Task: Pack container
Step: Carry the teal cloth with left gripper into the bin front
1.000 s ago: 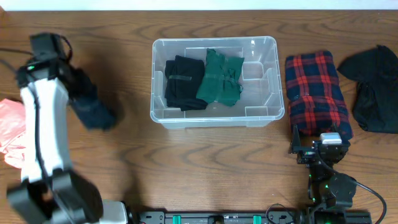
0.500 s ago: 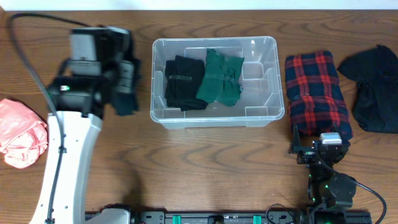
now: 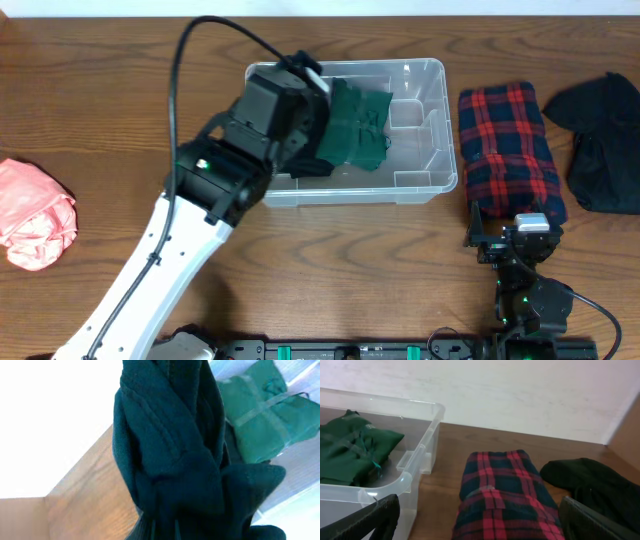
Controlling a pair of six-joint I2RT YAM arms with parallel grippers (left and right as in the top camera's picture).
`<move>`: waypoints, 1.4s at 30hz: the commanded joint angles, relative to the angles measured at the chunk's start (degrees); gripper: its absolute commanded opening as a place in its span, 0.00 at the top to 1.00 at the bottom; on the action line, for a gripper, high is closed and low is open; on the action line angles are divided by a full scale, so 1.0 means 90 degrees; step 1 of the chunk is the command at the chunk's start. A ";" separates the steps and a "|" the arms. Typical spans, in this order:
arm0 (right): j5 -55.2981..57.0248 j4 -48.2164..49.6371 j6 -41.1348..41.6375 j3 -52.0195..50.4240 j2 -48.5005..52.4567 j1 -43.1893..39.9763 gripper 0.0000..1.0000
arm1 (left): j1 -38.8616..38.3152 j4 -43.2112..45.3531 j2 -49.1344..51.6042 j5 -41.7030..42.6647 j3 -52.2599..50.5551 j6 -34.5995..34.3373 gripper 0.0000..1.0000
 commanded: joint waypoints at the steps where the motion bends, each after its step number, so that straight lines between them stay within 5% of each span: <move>1: 0.0046 -0.0024 -0.0090 -0.0010 -0.0024 0.0087 0.01 | -0.0262 0.0097 0.0238 -0.0296 0.0046 0.0347 0.94; 14: 0.0046 -0.0024 -0.0090 -0.0010 -0.0024 0.0087 0.01 | -0.0899 -0.0483 0.1365 -0.0284 0.0044 0.1154 0.94; 28: 0.0046 -0.0024 -0.0090 -0.0010 -0.0024 0.0087 0.01 | -0.1037 -0.1484 0.1392 0.0095 -0.0017 0.1161 0.94; 32: 0.0046 -0.0024 -0.0090 -0.0010 -0.0024 0.0087 0.01 | -0.1037 -0.1457 0.1392 0.0090 -0.0017 0.1144 0.43; 35: 0.0044 -0.0024 -0.0090 -0.0010 -0.0024 0.0087 0.01 | -0.1035 -0.1299 0.1392 0.0087 -0.0017 0.1144 0.34; 42: 0.0046 -0.0024 -0.0090 -0.0010 -0.0024 0.0087 0.01 | -0.0833 -0.0760 0.1392 0.0087 -0.0017 0.0680 0.33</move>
